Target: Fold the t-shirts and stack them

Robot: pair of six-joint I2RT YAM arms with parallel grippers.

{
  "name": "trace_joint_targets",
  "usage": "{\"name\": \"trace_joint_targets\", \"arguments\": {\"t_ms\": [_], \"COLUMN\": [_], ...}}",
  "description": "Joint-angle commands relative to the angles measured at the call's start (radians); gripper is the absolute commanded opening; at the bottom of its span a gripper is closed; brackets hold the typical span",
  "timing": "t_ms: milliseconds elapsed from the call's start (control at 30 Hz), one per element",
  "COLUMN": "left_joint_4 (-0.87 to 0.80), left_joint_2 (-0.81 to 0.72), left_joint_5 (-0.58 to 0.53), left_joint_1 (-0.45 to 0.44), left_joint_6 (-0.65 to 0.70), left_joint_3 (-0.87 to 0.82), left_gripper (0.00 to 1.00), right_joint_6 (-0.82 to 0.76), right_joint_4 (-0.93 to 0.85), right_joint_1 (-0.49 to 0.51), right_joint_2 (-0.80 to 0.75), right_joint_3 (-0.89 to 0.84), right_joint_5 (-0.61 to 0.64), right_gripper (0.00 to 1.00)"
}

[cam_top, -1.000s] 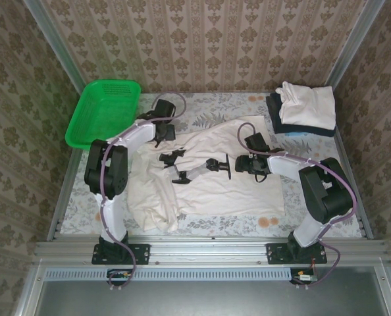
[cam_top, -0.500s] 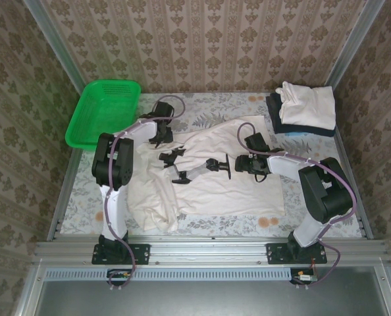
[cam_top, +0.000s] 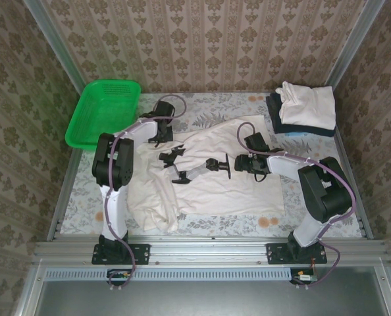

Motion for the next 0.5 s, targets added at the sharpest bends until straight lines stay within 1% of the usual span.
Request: {"name": "trace_joint_targets", "arguments": {"t_ms": [0, 100, 233, 300, 367, 400, 433, 467], "left_joint_4": [-0.031, -0.044, -0.051, -0.058, -0.068, -0.067, -0.067, -0.07], "left_joint_2": [-0.074, -0.085, -0.098, -0.097, -0.095, -0.094, -0.092, -0.087], "left_joint_5": [-0.035, -0.044, -0.057, -0.055, -0.066, -0.068, -0.071, -0.077], "left_joint_1": [-0.006, -0.011, -0.021, -0.023, -0.025, -0.026, -0.027, -0.024], "left_joint_6": [0.02, 0.023, 0.026, 0.03, 0.029, 0.029, 0.028, 0.029], "left_joint_3": [0.032, 0.039, 0.041, 0.048, 0.054, 0.056, 0.058, 0.062], "left_gripper": [0.07, 0.1, 0.11, 0.15, 0.29, 0.34, 0.41, 0.44], "right_joint_6": [0.009, 0.006, 0.003, 0.003, 0.004, 0.003, 0.003, 0.003], "right_joint_4": [-0.019, -0.021, -0.019, -0.02, -0.016, -0.016, -0.015, -0.015], "right_joint_1": [0.009, 0.009, 0.009, 0.009, 0.009, 0.009, 0.009, 0.009], "right_joint_2": [0.052, 0.056, 0.055, 0.057, 0.058, 0.059, 0.06, 0.063], "right_joint_3": [-0.007, -0.005, -0.004, -0.002, -0.003, -0.003, -0.004, -0.003], "right_joint_5": [-0.04, -0.041, -0.04, -0.04, -0.042, -0.043, -0.043, -0.045], "right_gripper": [0.7, 0.7, 0.7, 0.7, 0.7, 0.7, 0.7, 0.7]}}
